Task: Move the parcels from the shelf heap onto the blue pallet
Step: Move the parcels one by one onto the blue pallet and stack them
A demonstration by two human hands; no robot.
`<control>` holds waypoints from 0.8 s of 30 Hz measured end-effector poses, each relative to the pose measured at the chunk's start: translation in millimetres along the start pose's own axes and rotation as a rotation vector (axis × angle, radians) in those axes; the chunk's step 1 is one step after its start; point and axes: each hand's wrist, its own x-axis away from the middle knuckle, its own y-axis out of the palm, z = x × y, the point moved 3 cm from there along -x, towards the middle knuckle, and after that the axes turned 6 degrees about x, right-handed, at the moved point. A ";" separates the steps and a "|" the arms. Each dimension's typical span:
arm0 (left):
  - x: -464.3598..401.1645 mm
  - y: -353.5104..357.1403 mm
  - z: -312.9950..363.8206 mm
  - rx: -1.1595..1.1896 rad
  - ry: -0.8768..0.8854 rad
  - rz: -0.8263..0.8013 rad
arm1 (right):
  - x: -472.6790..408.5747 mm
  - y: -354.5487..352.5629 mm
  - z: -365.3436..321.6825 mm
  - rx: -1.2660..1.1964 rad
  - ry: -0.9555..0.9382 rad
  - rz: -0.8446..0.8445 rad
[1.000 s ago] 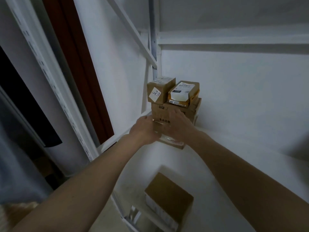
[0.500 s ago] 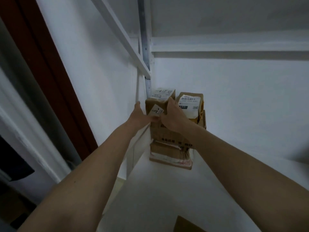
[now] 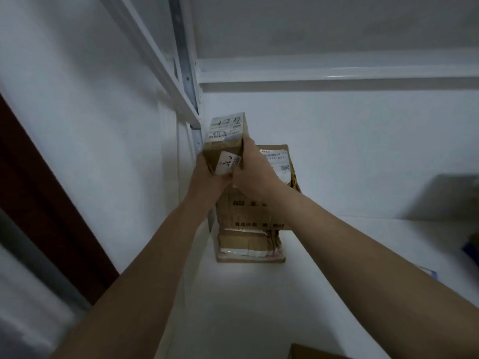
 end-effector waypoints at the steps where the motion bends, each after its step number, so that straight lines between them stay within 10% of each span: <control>1: -0.7 5.1 5.8 -0.016 0.032 -0.003 | 2.6 -8.0 -1.4 -0.003 0.001 0.032; 24: 198.3 319.6 107.4 0.033 0.109 -0.551 | 251.1 -304.4 115.3 0.181 0.316 0.396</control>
